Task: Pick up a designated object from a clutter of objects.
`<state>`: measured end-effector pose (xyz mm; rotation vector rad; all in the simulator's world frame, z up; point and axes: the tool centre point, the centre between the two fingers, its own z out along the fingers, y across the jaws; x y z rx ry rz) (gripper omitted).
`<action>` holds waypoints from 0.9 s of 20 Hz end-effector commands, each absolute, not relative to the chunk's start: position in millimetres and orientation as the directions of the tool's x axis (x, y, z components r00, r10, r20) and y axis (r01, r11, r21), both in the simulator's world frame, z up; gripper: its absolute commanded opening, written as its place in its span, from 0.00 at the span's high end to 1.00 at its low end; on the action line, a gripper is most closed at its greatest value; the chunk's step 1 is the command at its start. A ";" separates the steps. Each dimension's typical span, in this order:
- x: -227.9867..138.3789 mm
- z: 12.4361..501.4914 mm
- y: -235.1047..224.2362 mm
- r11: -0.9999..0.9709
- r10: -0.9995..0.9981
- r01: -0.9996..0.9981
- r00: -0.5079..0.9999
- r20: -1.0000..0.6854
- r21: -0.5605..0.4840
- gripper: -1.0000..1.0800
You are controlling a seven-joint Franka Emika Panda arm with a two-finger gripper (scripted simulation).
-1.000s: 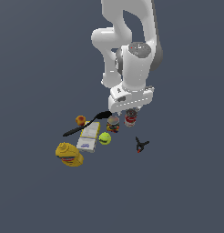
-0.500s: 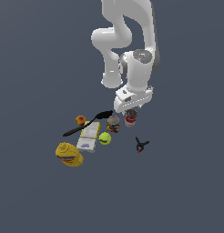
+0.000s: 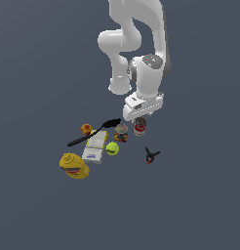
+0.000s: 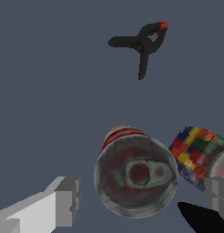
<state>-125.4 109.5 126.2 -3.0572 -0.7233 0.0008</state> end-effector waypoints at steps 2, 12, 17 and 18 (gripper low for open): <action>-126.0 119.6 109.6 -0.894 0.449 0.449 0.894 -0.001 -0.001 0.04; -127.2 85.0 109.8 -0.893 0.450 0.450 0.893 0.000 -0.001 0.04; -127.3 81.5 110.0 -0.893 0.451 0.451 0.893 0.000 -0.001 1.00; -127.3 81.5 110.0 -0.893 0.451 0.451 0.893 0.000 -0.001 1.00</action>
